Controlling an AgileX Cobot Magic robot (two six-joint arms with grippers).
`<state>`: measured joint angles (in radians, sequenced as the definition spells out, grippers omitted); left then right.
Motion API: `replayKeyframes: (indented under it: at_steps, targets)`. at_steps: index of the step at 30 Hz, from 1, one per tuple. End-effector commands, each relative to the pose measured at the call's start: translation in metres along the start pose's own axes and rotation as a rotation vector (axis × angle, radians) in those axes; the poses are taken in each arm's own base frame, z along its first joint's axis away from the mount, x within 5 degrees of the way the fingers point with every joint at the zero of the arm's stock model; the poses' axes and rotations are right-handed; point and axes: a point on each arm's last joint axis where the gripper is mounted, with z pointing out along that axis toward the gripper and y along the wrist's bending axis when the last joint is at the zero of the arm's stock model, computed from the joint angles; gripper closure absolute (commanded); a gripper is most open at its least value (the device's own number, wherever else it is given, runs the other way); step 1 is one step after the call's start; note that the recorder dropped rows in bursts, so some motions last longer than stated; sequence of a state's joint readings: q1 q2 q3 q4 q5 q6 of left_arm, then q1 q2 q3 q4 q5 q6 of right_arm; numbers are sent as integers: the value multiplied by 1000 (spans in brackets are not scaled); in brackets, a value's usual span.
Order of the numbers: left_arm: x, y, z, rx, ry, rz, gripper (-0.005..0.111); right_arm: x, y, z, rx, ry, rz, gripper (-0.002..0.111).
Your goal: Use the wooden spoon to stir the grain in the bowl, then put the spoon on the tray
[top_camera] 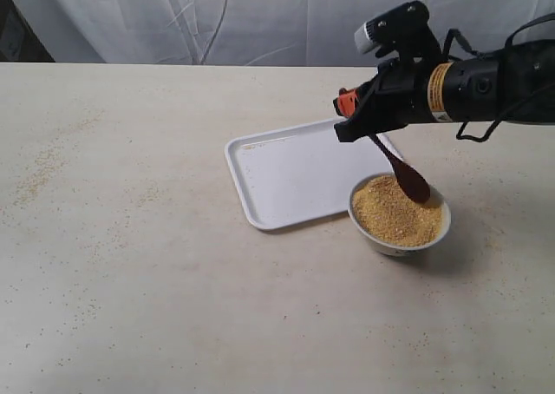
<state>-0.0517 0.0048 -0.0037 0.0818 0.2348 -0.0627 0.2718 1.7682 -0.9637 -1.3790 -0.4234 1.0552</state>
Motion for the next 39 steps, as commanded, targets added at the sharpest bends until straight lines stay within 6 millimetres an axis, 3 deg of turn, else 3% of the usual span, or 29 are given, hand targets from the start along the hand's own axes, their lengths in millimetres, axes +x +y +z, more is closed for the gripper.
replayKeyframes:
  at_steps: [1,5,13,20,25,30,33,36,39]
  targets:
    - [1,0,0,-1,-5,-2,107,25,-1,21,-32,72,115,108]
    - [1,0,0,-1,-5,-2,107,7,13,12,-182,-37,147,108]
    - [1,0,0,-1,-5,-2,107,-28,8,-27,-30,-114,37,108]
    - [1,0,0,-1,-5,-2,107,-17,4,-17,0,-65,58,108]
    - [1,0,0,-1,-5,-2,107,-22,1,-19,16,-98,238,108]
    - [1,0,0,-1,-5,-2,107,-53,-4,-20,-40,-156,475,108]
    - [1,0,0,-1,-5,-2,107,-80,-3,-7,-221,-81,506,108]
    - [1,0,0,-1,-5,-2,107,-107,-5,25,-515,-47,521,108]
    - [1,0,0,-1,-5,-2,107,-94,-9,67,-554,-7,530,108]
